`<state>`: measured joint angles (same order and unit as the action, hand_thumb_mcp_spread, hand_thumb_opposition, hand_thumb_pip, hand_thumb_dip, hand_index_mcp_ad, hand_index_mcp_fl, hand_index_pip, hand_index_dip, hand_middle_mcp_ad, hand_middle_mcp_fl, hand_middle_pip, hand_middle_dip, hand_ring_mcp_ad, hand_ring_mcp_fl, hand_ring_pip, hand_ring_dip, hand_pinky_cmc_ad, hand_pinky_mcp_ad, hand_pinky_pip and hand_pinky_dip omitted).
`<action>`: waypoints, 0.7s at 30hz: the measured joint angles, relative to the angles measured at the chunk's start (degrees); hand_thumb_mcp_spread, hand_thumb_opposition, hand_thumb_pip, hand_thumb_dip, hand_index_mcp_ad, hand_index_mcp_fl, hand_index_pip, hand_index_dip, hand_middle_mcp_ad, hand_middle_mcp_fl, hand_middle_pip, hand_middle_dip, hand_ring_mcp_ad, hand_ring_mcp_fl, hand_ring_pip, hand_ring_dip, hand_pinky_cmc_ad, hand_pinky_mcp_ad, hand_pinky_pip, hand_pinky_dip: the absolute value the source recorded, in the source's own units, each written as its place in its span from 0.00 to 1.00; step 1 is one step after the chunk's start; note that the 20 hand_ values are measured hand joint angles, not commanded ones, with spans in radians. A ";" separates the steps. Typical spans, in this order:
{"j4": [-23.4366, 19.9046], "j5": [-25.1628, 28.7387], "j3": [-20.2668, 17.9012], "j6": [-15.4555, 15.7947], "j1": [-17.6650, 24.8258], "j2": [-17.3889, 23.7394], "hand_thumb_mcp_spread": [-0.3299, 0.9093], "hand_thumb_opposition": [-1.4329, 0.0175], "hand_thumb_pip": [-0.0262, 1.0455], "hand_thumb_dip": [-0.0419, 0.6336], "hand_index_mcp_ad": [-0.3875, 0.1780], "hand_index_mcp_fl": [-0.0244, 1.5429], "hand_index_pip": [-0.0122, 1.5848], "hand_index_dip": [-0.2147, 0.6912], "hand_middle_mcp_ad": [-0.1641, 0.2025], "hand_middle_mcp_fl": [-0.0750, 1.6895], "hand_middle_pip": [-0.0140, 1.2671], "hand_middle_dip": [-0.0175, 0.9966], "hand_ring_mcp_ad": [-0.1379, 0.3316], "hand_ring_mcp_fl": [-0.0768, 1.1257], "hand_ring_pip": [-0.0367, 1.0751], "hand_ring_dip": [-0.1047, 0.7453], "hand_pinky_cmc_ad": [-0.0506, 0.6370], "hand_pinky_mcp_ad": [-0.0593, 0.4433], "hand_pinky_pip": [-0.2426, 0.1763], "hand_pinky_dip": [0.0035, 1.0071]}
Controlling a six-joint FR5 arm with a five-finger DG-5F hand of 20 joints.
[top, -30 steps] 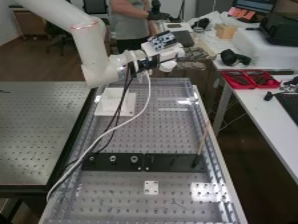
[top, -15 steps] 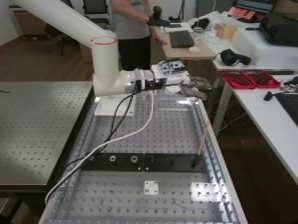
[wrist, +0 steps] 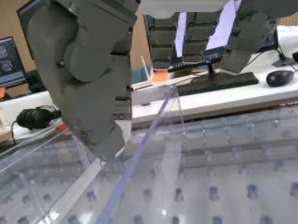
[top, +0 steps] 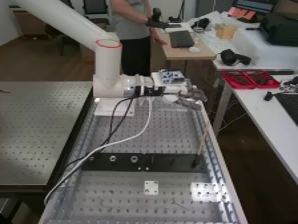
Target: Grab the paper clip and place it in the clear container
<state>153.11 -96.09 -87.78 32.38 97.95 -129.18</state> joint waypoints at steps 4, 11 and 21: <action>0.18 -0.45 -0.35 -0.60 -0.14 0.08 0.56 0.38 0.63 0.44 0.30 0.13 0.84 0.29 0.63 0.05 0.12 0.19 0.54 0.06 0.14 0.25 0.55 0.67 0.47 0.29; -0.90 -0.62 -1.62 -1.22 -0.41 1.10 0.51 0.40 0.70 0.44 0.32 0.02 0.76 0.25 0.63 0.05 0.11 0.19 0.54 0.06 0.15 0.25 0.55 0.67 0.42 0.38; -5.04 -1.17 -5.54 -1.71 -0.63 8.67 0.48 0.41 0.68 0.44 0.34 0.02 0.67 0.25 0.62 0.05 0.11 0.19 0.54 0.06 0.15 0.25 0.58 0.67 0.36 0.42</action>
<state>148.07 -97.26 -93.32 30.67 97.32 -120.51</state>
